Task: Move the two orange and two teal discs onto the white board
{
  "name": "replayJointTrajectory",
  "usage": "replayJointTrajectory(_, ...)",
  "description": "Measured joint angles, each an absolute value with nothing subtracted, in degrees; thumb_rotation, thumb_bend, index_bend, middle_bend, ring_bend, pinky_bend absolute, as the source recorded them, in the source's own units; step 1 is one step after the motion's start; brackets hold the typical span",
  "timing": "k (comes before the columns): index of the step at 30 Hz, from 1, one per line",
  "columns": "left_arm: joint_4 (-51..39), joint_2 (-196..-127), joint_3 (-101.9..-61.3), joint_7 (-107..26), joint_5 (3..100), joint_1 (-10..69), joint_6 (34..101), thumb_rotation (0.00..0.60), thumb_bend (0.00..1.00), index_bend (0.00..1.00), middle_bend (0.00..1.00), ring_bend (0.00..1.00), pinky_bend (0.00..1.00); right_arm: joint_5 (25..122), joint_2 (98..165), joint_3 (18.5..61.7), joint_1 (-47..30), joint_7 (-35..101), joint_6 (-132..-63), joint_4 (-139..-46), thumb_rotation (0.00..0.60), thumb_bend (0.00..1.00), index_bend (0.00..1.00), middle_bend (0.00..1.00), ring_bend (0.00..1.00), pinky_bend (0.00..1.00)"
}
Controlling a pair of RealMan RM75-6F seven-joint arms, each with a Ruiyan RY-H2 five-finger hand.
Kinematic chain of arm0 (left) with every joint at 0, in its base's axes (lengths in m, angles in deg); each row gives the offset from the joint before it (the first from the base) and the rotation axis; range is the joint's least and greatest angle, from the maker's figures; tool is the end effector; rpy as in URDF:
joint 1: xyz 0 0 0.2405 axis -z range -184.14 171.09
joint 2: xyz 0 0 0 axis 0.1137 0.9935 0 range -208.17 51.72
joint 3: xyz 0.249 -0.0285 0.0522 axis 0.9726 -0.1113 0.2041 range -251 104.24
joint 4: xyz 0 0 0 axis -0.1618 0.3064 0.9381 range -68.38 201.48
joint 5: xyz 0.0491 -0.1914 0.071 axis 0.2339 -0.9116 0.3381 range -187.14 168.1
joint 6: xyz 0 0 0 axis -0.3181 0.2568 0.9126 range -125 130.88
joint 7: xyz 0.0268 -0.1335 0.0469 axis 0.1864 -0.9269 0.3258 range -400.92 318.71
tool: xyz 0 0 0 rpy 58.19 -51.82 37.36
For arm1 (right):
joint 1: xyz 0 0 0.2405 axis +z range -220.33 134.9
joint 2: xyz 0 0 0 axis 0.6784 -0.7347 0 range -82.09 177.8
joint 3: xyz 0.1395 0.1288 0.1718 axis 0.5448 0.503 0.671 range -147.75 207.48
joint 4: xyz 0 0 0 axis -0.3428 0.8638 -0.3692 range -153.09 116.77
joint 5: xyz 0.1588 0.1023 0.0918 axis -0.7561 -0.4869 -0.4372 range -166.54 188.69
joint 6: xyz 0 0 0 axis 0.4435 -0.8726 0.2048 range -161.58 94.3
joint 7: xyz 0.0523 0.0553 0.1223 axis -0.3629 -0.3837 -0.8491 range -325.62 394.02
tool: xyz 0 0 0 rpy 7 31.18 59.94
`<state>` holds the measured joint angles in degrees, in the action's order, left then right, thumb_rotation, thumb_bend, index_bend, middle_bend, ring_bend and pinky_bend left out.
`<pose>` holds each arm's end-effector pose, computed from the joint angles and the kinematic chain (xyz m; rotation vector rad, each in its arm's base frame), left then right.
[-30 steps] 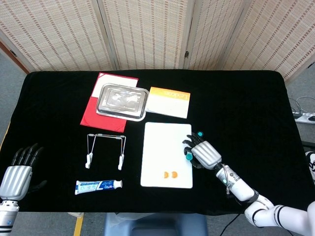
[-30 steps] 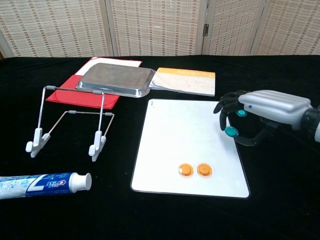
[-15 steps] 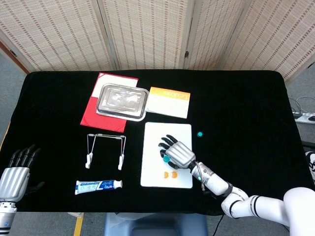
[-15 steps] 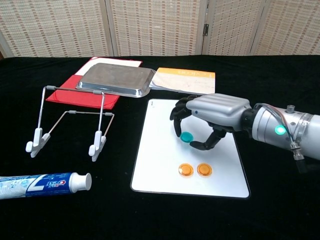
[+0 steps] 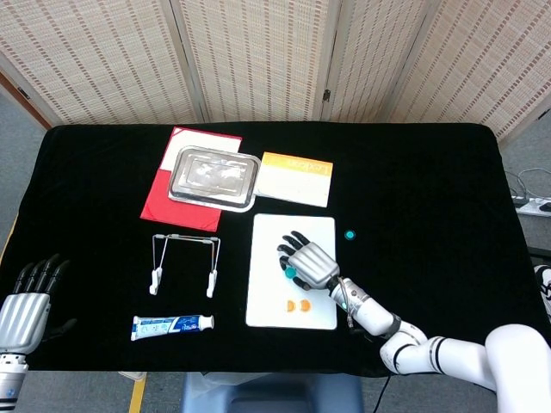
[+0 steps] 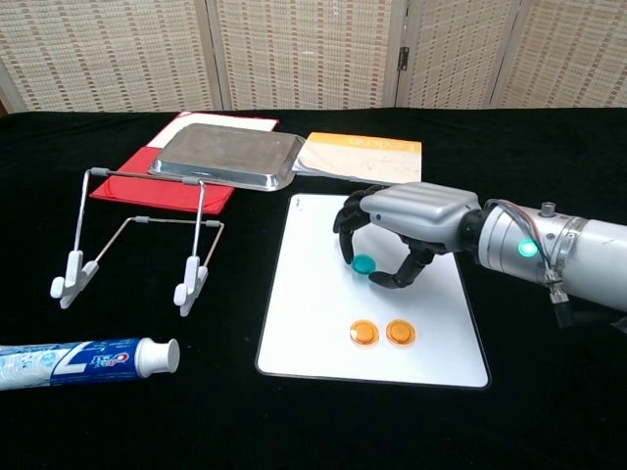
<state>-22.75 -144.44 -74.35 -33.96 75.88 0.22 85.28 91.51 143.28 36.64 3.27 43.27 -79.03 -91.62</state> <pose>-0.3192 0.1849 0.1422 -1.4836 -0.8338 -0.7698 -0.1342 -0.3333 -0.0718 2.1992 -0.8350 0.9049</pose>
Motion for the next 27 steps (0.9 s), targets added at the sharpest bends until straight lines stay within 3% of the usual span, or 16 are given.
replayJointTrajectory(2, -22.69, -144.46, -74.38, -33.98, 75.78, 0.25, 85.19, 0.6, 0.14, 0.0, 0.0, 0.0, 0.0, 91.33, 143.47, 36.61, 3.5, 43.24, -78.86, -91.43, 0.6, 0.45, 0.48, 0.2, 0.05, 0.0)
replayJointTrajectory(7, -22.35, -144.65, -74.46, -34.15, 75.68, 0.33, 85.02, 0.6, 0.14, 0.0, 0.0, 0.0, 0.0, 91.34, 143.38, 36.41, 3.62, 42.99, -79.3, -91.4, 0.6, 0.45, 0.28, 0.19, 0.05, 0.0)
replayJointTrajectory(11, -22.25, -144.75, -74.49, -34.21, 75.71, 0.49, 84.79, 0.6, 0.14, 0.0, 0.0, 0.0, 0.0, 91.06, 142.63, 36.65, 3.14, 42.16, -80.53, -91.41, 0.6, 0.45, 0.21, 0.19, 0.05, 0.0)
replayJointTrajectory(15, -22.28, -144.8, -74.56, -34.31, 75.91, 0.63, 84.8, 0.6, 0.14, 0.0, 0.0, 0.0, 0.0, 90.32, 141.35, 37.19, 2.19, 41.01, -82.21, -91.03, 0.6, 0.45, 0.22, 0.19, 0.06, 0.0)
replayJointTrajectory(19, -22.35, -144.71, -74.54, -34.35, 75.97, 0.63, 84.84, 0.6, 0.14, 0.0, 0.0, 0.0, 0.0, 88.25, 139.78, 37.98, 0.4, 40.22, -84.25, -89.26, 0.6, 0.45, 0.3, 0.19, 0.06, 0.0)
replayJointTrajectory(27, -23.06, -144.83, -74.4, -33.61, 76.34, 0.89, 84.57, 0.6, 0.14, 0.0, 0.0, 0.0, 0.0, 84.37, 138.21, 38.23, -1.93, 37.83, -83.46, -83.5, 0.6, 0.45, 0.33, 0.19, 0.05, 0.0)
